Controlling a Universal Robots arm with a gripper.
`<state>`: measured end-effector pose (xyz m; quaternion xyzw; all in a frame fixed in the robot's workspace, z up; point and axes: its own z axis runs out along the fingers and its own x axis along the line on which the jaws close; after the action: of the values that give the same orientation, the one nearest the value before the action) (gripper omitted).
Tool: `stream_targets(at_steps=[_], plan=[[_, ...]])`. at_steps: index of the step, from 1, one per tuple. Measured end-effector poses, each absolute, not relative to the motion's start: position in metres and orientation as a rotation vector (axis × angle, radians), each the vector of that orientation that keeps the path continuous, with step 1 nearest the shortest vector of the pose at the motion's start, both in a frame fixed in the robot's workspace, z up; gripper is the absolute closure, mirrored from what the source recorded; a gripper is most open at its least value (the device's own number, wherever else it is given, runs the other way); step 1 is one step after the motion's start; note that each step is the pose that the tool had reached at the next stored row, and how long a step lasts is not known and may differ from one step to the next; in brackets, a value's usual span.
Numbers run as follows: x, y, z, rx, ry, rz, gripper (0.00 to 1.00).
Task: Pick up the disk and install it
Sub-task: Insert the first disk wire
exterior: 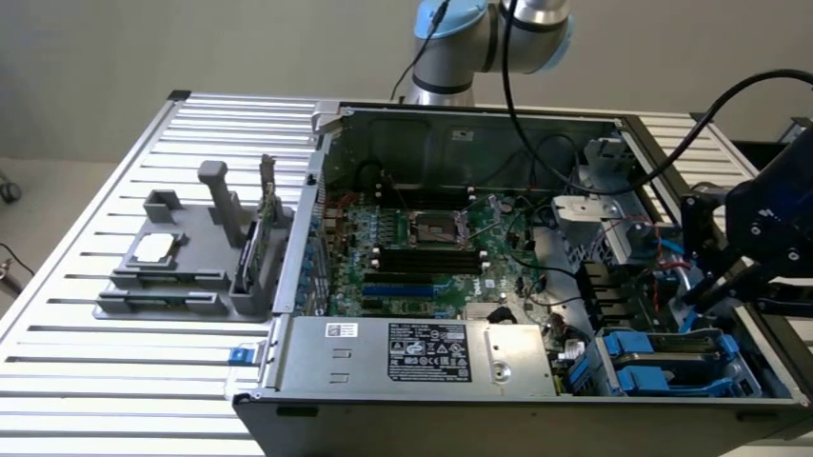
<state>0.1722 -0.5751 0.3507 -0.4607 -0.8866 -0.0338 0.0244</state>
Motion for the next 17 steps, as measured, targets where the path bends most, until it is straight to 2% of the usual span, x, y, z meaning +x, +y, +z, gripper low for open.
stream_targets(at_steps=[5, 17], plan=[[0.1722, -0.5751, 0.3501, -1.51, -2.686, -0.095, 0.84], [0.1721, -0.5751, 0.3483, -1.595, -2.517, -0.009, 0.84]])
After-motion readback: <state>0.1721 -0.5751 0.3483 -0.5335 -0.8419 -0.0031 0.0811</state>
